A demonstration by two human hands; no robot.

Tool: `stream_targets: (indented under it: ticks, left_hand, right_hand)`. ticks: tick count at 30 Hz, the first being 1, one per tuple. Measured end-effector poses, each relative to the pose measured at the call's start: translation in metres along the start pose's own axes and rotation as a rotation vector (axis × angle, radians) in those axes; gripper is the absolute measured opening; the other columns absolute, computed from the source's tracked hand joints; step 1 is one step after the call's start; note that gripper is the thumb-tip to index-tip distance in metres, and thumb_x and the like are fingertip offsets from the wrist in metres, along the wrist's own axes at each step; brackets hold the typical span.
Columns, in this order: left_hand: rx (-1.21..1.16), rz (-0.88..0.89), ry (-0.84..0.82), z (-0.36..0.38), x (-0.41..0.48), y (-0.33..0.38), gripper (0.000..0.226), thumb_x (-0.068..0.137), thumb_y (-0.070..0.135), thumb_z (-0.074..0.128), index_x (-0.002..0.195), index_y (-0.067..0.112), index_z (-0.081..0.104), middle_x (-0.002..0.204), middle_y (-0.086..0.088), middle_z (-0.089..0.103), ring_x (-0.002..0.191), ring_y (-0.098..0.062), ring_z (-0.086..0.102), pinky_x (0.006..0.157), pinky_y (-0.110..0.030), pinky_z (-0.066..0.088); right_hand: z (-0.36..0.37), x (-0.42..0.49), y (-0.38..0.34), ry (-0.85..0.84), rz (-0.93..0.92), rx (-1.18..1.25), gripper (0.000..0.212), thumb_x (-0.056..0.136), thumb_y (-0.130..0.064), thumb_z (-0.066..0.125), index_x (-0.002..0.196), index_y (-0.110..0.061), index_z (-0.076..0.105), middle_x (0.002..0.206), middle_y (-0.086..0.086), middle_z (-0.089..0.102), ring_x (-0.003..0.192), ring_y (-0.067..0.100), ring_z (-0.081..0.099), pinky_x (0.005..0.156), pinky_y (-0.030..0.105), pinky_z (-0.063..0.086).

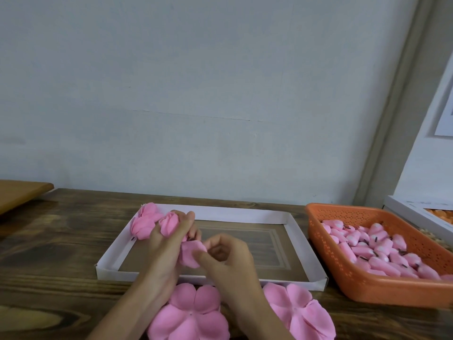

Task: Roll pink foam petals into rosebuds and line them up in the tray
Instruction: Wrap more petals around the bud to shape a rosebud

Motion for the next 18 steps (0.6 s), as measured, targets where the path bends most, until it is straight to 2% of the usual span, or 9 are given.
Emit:
stream_targets:
  ticks: [1,5,7,9,11,13,15,17,18]
  left_hand:
    - [0.019,0.002,-0.012,0.0,-0.002,0.002,0.035,0.092,0.026,0.075,0.067,0.018,0.05,0.061,-0.001,0.048,0.055,-0.014,0.05,0.045,-0.028,0.042]
    - [0.115,-0.027,-0.022,0.006,-0.008,0.005,0.032,0.084,0.03,0.072,0.063,0.019,0.051,0.06,0.0,0.05,0.051,-0.014,0.048,0.046,-0.026,0.04]
    - [0.162,-0.009,-0.002,0.008,-0.013,0.008,0.028,0.091,0.026,0.072,0.075,0.011,0.053,0.067,-0.006,0.055,0.057,-0.017,0.053,0.054,-0.03,0.044]
    - [0.196,0.006,-0.063,0.016,-0.017,0.015,0.032,0.099,0.028,0.059,0.078,0.004,0.053,0.073,-0.014,0.054,0.065,-0.024,0.053,0.061,-0.036,0.043]
    - [0.1,-0.079,-0.006,0.023,-0.008,0.013,0.035,0.106,0.022,0.044,0.075,0.008,0.051,0.077,-0.014,0.051,0.069,-0.027,0.05,0.068,-0.041,0.042]
    - [-0.006,-0.155,0.028,0.019,-0.011,0.007,0.031,0.11,0.021,0.036,0.083,0.015,0.051,0.085,-0.004,0.055,0.078,-0.018,0.053,0.076,-0.034,0.044]
    - [-0.044,-0.2,0.001,0.018,-0.009,0.002,0.036,0.111,0.029,0.033,0.088,0.017,0.058,0.084,-0.002,0.067,0.093,-0.017,0.061,0.078,-0.029,0.046]
    - [0.026,-0.234,-0.163,0.022,-0.008,-0.002,0.053,0.108,0.041,0.03,0.09,0.021,0.075,0.097,-0.007,0.079,0.118,-0.026,0.065,0.095,-0.038,0.048]
    - [0.062,-0.207,-0.244,0.019,-0.014,-0.003,0.054,0.104,0.048,0.033,0.084,0.026,0.078,0.105,-0.012,0.078,0.122,-0.032,0.065,0.102,-0.046,0.046]
  right_hand:
    - [-0.001,0.001,-0.001,-0.01,0.017,0.067,0.012,0.086,-0.023,0.077,0.078,-0.015,0.071,0.075,0.004,0.075,0.068,0.01,0.066,0.067,0.037,0.055]
    - [0.0,-0.003,-0.007,-0.011,0.022,0.255,0.011,0.094,-0.015,0.073,0.084,-0.011,0.071,0.076,0.005,0.078,0.067,0.008,0.07,0.064,0.024,0.054]
    - [-0.001,-0.003,-0.006,0.066,0.001,0.259,0.011,0.094,-0.015,0.073,0.083,-0.013,0.071,0.077,0.006,0.078,0.066,0.01,0.07,0.065,0.029,0.055]
    - [-0.002,-0.003,-0.006,0.126,-0.031,0.265,0.009,0.093,-0.013,0.073,0.084,-0.014,0.071,0.077,0.006,0.077,0.065,0.012,0.069,0.063,0.031,0.054]
    - [-0.003,-0.003,-0.006,0.165,-0.078,0.261,0.008,0.092,-0.012,0.073,0.086,-0.017,0.072,0.078,0.005,0.077,0.064,0.013,0.069,0.063,0.031,0.054]
    - [-0.004,-0.004,-0.006,0.194,-0.127,0.238,0.006,0.09,-0.018,0.075,0.085,-0.021,0.072,0.079,0.002,0.077,0.067,0.015,0.071,0.066,0.033,0.056]
    - [-0.004,-0.004,-0.006,0.21,-0.158,0.228,0.008,0.084,-0.031,0.074,0.085,-0.024,0.071,0.08,0.001,0.077,0.071,0.016,0.072,0.068,0.032,0.058]
    - [-0.004,-0.004,-0.007,0.208,-0.182,0.2,0.013,0.08,-0.04,0.072,0.087,-0.029,0.071,0.08,-0.002,0.078,0.072,0.014,0.072,0.069,0.029,0.058]
    - [-0.003,-0.005,-0.008,0.201,-0.194,0.195,0.014,0.08,-0.042,0.071,0.088,-0.031,0.071,0.08,-0.003,0.078,0.072,0.014,0.072,0.069,0.027,0.057]
Point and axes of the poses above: each hand's wrist, its own x-axis towards the middle knuckle, its own z-axis out of the palm, y = z × x, the point moved 3 cm from there along x, towards the middle knuckle
